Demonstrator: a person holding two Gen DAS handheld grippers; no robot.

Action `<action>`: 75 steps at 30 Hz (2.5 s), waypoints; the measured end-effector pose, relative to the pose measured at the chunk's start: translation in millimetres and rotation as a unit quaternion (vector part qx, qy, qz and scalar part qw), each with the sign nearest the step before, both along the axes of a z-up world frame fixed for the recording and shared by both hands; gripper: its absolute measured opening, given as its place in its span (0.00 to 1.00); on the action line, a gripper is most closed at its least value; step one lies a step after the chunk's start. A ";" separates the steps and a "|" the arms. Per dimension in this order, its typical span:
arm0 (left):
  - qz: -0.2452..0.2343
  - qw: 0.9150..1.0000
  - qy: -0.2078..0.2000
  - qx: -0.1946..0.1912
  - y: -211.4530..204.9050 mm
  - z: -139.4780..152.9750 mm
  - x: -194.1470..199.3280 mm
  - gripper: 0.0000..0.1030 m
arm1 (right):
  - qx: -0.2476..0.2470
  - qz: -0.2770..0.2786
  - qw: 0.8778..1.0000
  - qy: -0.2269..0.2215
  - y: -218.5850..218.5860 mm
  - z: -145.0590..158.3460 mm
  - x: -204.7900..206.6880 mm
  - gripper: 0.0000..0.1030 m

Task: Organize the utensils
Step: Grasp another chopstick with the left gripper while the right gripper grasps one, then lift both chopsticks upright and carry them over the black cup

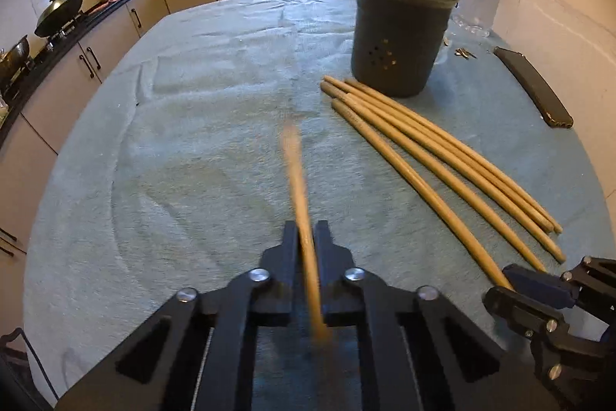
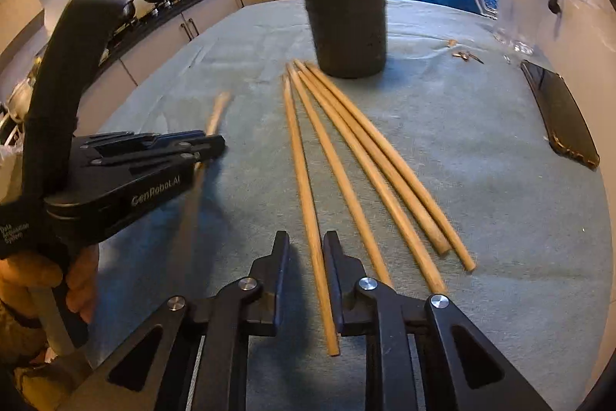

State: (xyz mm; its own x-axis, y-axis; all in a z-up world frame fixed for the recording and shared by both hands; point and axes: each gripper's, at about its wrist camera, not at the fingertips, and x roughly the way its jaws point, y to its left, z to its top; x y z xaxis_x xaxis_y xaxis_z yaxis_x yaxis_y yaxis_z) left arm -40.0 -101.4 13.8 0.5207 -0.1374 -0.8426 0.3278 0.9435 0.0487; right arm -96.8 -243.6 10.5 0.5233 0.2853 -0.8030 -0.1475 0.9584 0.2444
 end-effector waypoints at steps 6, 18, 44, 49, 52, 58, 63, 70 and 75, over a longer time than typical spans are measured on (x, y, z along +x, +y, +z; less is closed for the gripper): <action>-0.021 0.999 0.035 -0.029 40.1 2.5 -7.3 0.07 | 0.027 0.000 0.999 0.036 2.2 -1.0 -13.7 0.07; -0.043 0.992 0.108 -0.051 74.1 3.4 -3.8 0.07 | 0.002 0.025 0.999 0.047 15.2 3.2 -13.0 0.14; -0.049 0.994 0.098 -0.024 45.3 5.5 64.3 0.07 | -0.088 0.014 0.991 0.101 70.4 3.9 159.6 0.15; -0.051 0.995 0.083 -0.023 45.8 5.0 60.4 0.06 | -0.100 0.008 0.992 0.080 71.7 4.3 152.8 0.07; -0.038 0.995 0.077 -0.042 52.8 11.5 56.0 0.06 | -0.069 -0.005 0.996 0.059 63.2 9.4 142.5 0.07; -0.031 0.996 0.029 -0.076 71.5 46.8 34.7 0.06 | -0.023 -0.017 1.000 -0.011 52.0 43.6 107.3 0.07; -0.030 0.994 -0.029 -0.104 80.7 86.2 7.3 0.06 | -0.005 -0.034 0.997 -0.071 41.7 73.0 67.1 0.07; -0.036 0.987 -0.099 -0.125 81.3 127.6 -25.1 0.06 | 0.022 -0.060 0.989 -0.131 30.4 104.8 25.6 0.07; -0.052 0.982 -0.124 -0.133 75.8 146.0 -44.4 0.06 | 0.035 -0.075 0.984 -0.159 17.7 120.7 4.6 0.07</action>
State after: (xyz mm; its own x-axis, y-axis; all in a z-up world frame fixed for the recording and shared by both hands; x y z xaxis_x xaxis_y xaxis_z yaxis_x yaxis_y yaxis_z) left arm -84.4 -25.6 159.8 0.6770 -0.3986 -0.6188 0.4315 0.8960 -0.1051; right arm -92.2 -225.9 131.2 0.7852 0.2347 -0.5731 -0.0853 0.9576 0.2752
